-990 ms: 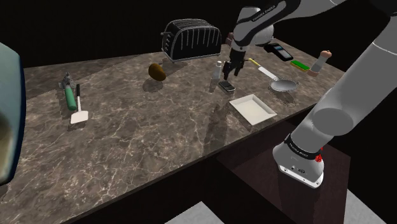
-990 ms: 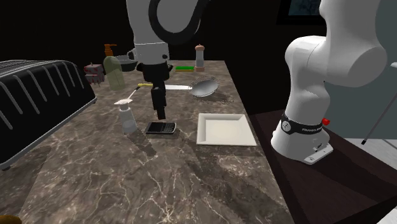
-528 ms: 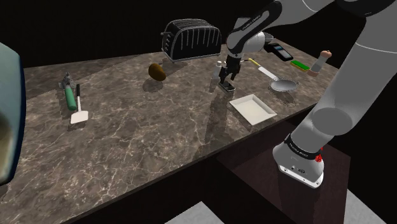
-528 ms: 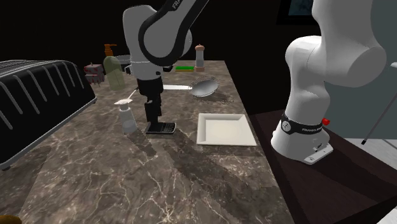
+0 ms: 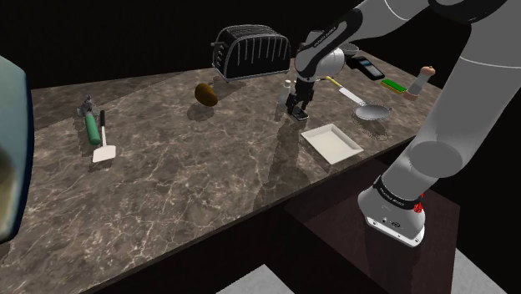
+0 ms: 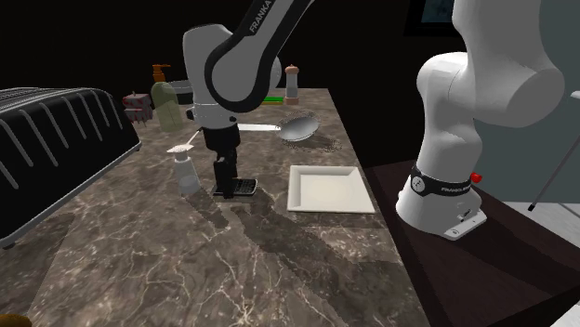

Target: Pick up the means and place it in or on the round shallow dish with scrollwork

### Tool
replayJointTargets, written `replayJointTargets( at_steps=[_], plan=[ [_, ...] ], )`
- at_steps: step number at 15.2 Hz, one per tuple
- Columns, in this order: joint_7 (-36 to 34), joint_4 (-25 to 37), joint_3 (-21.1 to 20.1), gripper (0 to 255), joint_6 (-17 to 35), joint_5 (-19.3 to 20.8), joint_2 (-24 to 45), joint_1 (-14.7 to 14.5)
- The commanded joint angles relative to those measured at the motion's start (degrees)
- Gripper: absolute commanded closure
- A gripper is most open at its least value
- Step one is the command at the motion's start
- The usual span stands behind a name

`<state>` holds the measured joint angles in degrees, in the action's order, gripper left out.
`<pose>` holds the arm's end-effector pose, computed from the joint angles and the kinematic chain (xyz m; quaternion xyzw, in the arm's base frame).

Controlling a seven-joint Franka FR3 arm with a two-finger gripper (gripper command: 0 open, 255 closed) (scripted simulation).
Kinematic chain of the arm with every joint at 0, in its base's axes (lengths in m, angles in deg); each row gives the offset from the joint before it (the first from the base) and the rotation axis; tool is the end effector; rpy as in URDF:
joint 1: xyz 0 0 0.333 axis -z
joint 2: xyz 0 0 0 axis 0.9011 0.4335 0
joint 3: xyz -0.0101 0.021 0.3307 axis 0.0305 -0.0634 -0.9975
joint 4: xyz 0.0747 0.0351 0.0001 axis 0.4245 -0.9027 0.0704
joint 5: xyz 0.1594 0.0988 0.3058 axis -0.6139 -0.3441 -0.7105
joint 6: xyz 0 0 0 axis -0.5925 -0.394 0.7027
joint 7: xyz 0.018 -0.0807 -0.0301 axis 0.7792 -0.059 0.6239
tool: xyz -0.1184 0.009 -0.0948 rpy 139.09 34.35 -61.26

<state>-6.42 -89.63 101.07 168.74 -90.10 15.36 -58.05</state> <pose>0.4701 -0.1494 0.2470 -0.9948 0.0963 0.0108 0.0299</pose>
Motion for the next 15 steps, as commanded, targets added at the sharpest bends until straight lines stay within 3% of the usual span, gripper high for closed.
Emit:
replayJointTargets(
  at_steps=[1, 3, 4, 15],
  plan=[
    [0.01, 0.01, 0.00, 0, 0.02, -0.01, 0.02, 0.00],
    [0.01, 0.01, 0.00, 0, 0.02, -0.01, 0.02, 0.00],
    [0.01, 0.01, 0.00, 255, 0.02, -0.01, 0.02, 0.00],
    [-0.51, 0.14, 0.23, 255, -1.39, 0.65, -1.32, -0.13]
  ],
)
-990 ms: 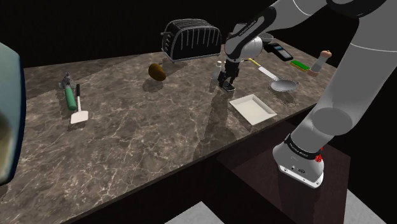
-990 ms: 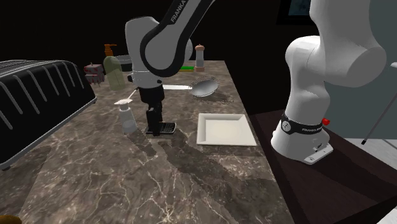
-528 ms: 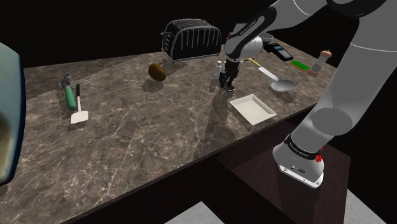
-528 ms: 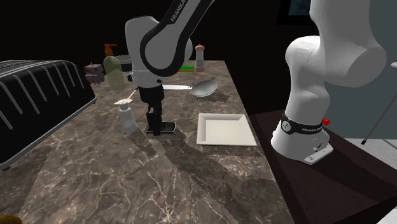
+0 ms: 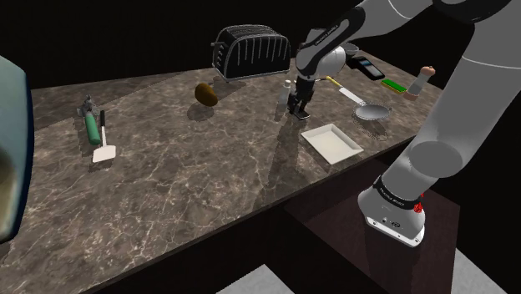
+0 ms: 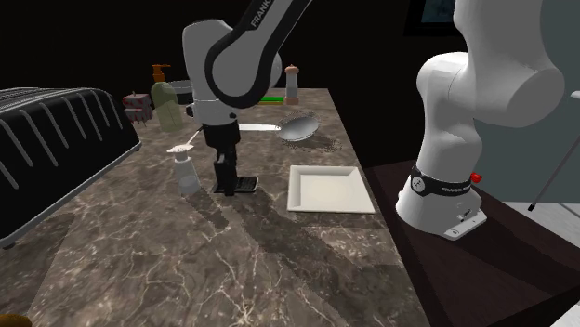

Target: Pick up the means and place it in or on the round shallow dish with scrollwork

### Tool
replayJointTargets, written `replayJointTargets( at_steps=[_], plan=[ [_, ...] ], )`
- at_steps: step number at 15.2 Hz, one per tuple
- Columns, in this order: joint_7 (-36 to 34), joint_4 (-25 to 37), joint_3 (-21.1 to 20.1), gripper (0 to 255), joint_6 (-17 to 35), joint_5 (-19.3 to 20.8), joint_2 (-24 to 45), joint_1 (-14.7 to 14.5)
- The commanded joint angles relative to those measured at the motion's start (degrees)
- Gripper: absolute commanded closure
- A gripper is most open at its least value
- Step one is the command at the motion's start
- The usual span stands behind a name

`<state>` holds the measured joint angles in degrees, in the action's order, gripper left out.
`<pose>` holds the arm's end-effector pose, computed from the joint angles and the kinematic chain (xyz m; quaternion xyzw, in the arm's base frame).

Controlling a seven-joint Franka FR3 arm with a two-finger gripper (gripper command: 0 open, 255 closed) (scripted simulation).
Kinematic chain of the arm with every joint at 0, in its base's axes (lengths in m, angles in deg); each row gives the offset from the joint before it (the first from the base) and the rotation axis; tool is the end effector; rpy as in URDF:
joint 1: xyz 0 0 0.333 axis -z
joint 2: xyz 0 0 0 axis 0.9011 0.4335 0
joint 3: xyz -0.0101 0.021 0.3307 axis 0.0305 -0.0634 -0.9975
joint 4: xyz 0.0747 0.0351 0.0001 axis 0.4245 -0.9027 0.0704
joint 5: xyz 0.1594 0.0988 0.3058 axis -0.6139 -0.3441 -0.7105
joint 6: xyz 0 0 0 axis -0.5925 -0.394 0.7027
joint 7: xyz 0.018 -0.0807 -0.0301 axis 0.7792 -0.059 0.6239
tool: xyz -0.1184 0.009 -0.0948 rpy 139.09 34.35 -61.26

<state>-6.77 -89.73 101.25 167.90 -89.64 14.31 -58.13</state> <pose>0.4686 -0.1494 0.2541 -0.9948 0.0966 0.0102 0.0298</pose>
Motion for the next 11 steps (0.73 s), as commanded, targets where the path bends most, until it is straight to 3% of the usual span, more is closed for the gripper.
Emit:
replayJointTargets(
  at_steps=[1, 11],
  plan=[
    [-0.41, 0.31, 0.14, 255, -1.26, 0.50, -0.93, -0.10],
    [-2.61, 1.90, 0.70, 255, -8.60, 3.22, -6.93, -0.37]
  ],
)
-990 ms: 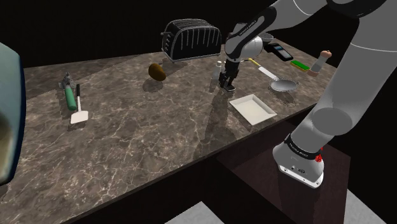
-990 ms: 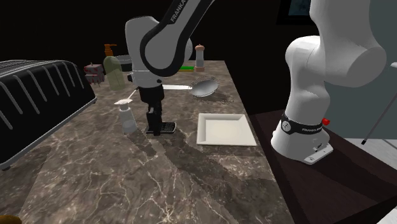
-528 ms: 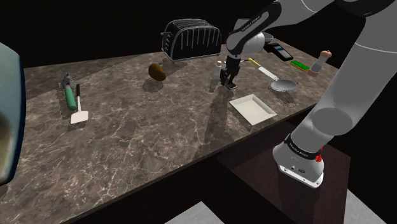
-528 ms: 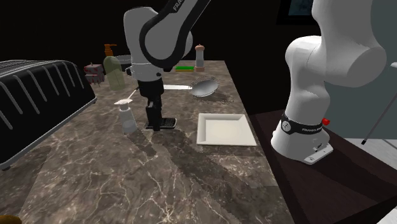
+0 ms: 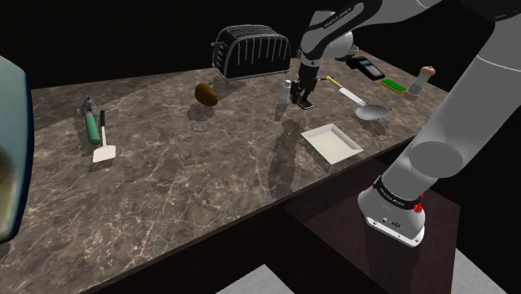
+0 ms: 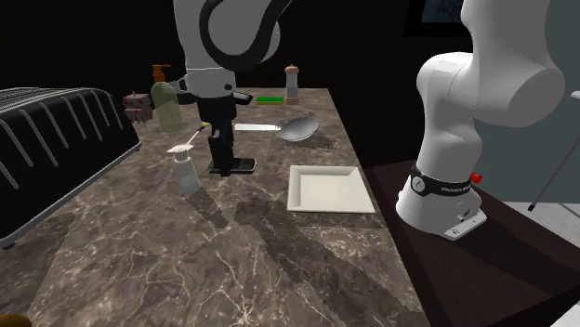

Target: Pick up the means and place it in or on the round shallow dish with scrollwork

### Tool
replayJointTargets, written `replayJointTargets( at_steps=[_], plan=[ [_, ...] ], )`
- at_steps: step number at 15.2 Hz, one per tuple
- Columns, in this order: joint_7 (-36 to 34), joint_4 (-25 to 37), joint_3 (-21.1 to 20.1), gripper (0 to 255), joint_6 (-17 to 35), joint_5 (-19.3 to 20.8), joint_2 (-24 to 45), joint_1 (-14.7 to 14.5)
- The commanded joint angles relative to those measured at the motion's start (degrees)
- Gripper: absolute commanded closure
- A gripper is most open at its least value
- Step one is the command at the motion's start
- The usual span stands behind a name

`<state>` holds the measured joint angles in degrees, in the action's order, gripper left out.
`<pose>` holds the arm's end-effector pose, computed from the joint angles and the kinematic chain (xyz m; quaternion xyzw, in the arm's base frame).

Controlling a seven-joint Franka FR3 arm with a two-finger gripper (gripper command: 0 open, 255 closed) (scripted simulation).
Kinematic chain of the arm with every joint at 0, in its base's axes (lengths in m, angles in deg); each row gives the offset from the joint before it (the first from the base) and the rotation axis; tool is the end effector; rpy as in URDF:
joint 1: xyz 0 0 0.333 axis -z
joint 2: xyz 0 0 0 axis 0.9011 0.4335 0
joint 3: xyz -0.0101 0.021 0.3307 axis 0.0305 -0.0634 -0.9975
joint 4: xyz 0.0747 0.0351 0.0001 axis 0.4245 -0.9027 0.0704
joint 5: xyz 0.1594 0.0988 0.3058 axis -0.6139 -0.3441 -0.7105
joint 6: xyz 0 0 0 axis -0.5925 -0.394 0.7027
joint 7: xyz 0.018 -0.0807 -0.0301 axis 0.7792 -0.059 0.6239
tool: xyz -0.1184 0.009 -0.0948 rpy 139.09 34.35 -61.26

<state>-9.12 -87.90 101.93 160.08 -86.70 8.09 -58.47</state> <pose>0.4648 -0.1489 0.3068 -0.9949 0.0963 0.0105 0.0299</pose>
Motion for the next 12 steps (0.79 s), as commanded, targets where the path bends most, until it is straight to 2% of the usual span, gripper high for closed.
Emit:
replayJointTargets(
  at_steps=[1, 10, 12],
  plan=[
    [-0.45, 0.30, 0.05, 255, -1.53, 0.51, -1.25, -0.04],
    [-1.87, 2.96, 0.10, 255, -8.35, 2.14, -5.58, -0.06],
    [-0.82, 1.98, 0.75, 255, -8.50, 2.53, -6.68, 0.59]
  ],
)
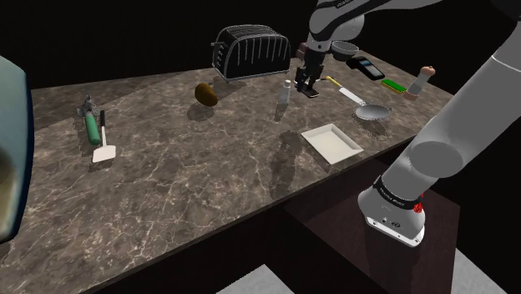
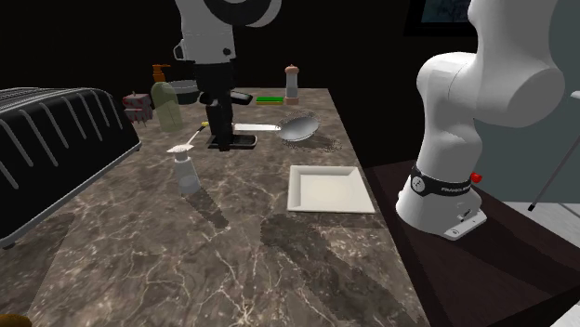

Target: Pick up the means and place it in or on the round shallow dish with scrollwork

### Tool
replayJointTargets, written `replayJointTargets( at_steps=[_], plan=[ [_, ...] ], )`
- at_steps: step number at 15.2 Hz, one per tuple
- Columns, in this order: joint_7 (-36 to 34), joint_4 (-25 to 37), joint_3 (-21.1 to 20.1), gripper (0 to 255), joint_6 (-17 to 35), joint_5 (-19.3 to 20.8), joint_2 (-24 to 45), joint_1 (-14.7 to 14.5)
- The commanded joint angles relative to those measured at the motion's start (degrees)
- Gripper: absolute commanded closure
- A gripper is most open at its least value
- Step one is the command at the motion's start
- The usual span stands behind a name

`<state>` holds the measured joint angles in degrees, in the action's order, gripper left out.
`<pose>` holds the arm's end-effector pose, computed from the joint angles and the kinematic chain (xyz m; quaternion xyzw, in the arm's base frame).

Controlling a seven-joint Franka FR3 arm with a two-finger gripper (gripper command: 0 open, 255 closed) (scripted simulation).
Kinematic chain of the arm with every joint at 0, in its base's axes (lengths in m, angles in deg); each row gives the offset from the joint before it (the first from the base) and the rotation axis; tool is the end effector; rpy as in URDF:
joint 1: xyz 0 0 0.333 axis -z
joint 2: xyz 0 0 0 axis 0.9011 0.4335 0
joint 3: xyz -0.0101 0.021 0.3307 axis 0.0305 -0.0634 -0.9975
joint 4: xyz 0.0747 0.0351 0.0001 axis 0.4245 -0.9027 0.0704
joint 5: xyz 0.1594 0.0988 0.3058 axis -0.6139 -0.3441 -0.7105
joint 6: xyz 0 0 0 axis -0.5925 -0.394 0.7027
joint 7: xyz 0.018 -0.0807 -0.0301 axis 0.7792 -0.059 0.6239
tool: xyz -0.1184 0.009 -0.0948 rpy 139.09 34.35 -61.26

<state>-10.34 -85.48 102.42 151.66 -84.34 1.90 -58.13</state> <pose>0.4538 -0.1532 0.3625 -0.9948 0.0964 0.0106 0.0299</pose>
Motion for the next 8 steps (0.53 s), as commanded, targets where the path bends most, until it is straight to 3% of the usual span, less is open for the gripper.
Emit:
replayJointTargets(
  at_steps=[1, 8],
  plan=[
    [1.50, -1.46, 0.93, 255, -0.02, 0.54, -1.43, 0.91],
    [9.56, -6.77, 6.13, 255, -0.14, 3.57, -6.78, 5.85]
  ],
)
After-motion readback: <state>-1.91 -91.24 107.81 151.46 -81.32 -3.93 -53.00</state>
